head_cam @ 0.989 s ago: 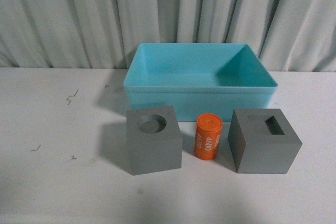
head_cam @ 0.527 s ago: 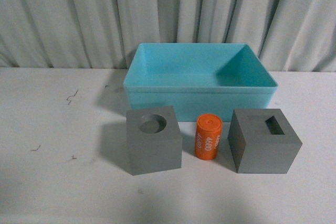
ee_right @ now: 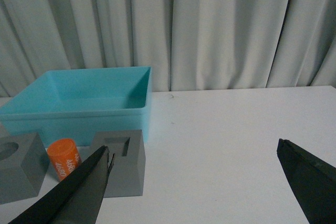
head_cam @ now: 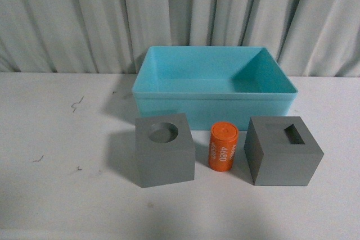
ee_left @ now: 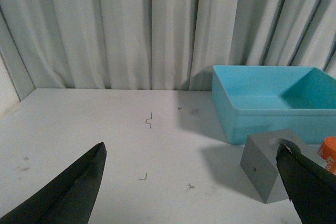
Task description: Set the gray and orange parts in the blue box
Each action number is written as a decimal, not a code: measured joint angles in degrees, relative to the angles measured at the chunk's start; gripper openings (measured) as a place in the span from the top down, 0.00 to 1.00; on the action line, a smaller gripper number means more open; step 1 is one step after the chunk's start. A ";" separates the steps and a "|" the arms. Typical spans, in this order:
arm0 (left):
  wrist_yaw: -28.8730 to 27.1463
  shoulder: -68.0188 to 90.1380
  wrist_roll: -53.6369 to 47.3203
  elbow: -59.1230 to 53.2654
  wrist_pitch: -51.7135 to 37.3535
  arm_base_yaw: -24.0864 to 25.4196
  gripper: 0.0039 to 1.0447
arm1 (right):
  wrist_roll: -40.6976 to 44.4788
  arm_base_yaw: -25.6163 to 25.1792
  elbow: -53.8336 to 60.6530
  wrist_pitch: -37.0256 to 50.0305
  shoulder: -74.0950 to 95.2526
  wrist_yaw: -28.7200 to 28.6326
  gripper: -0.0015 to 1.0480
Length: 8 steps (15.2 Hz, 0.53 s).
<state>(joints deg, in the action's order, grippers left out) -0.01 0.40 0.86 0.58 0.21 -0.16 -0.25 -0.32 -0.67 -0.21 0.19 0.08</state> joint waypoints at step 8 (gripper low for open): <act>0.00 0.00 0.00 0.00 0.00 0.00 0.06 | 0.00 0.00 -0.04 -0.39 0.09 0.07 0.06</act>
<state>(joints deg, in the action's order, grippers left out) -0.01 0.40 0.86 0.58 0.21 -0.16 -0.25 -0.32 -0.71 -0.60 0.27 0.14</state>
